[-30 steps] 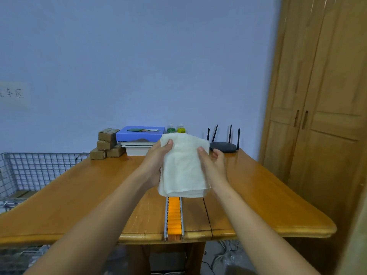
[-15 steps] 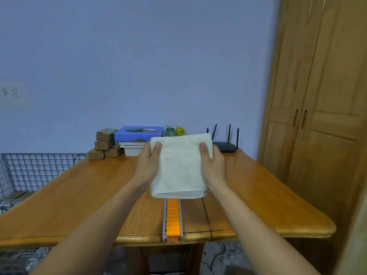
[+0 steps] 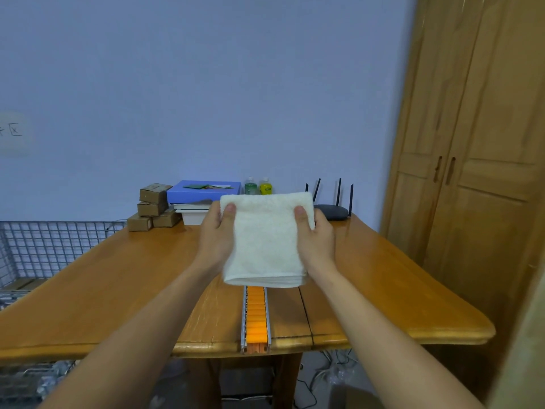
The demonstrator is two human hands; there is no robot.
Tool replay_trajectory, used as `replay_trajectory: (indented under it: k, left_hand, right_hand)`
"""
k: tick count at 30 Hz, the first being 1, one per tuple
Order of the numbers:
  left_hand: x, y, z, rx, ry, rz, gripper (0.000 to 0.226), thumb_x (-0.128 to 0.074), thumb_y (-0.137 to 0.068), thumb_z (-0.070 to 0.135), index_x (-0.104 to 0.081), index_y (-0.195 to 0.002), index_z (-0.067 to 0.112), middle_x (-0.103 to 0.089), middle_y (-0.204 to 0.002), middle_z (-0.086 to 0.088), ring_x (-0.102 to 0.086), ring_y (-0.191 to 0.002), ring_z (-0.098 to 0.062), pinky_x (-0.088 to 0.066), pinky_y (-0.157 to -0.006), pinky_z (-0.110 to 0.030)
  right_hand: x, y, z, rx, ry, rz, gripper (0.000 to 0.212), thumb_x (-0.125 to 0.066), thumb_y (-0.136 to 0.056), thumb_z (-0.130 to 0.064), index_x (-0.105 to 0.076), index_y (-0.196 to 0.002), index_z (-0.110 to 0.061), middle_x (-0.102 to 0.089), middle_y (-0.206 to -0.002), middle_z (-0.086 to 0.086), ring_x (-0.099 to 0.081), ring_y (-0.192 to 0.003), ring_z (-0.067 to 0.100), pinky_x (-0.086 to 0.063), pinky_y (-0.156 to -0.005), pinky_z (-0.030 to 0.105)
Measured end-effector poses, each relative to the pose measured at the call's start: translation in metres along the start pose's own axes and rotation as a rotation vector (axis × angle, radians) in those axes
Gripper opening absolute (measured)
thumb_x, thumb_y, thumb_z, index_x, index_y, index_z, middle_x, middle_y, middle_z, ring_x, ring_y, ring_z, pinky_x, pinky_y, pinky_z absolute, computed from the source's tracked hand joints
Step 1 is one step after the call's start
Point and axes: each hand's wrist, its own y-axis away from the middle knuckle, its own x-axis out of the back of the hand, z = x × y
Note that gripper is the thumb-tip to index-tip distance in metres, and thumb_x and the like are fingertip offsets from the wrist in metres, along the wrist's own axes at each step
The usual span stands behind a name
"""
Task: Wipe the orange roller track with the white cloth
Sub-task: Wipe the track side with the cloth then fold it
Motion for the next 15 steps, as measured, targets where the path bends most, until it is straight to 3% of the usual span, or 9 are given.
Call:
replay_trajectory:
  k: [9,12,15]
  left_hand:
    - [-0.005,-0.003,-0.010,0.042,-0.030,-0.007,0.016,-0.049,-0.106,0.037,-0.061,-0.109,0.027,-0.072,-0.109,0.000,-0.070,-0.099,-0.019,-0.060,-0.083,-0.041]
    - [-0.025,-0.005,-0.021,0.059,-0.140,-0.012,0.021,-0.049,-0.106,0.039,-0.062,-0.111,0.022,-0.071,-0.102,0.005,-0.070,-0.096,-0.016,-0.059,-0.081,-0.040]
    - [-0.054,-0.010,-0.039,0.050,-0.331,-0.067,0.030,-0.042,-0.108,0.038,-0.058,-0.117,0.014,-0.068,-0.108,-0.004,-0.064,-0.099,-0.023,-0.054,-0.083,-0.041]
  right_hand:
    - [0.004,-0.006,0.001,-0.041,0.018,0.003,0.039,-0.057,-0.101,-0.046,-0.064,-0.097,-0.007,-0.070,-0.090,0.007,-0.064,-0.075,0.010,-0.050,-0.061,0.021]
    - [0.019,-0.015,0.009,-0.064,0.140,0.031,0.040,-0.055,-0.101,-0.048,-0.064,-0.095,-0.009,-0.069,-0.088,0.008,-0.063,-0.077,0.018,-0.049,-0.065,0.032]
    - [0.041,-0.026,0.028,-0.114,0.293,0.030,0.037,-0.053,-0.101,-0.050,-0.065,-0.089,-0.017,-0.067,-0.081,0.000,-0.062,-0.075,0.018,-0.044,-0.061,0.032]
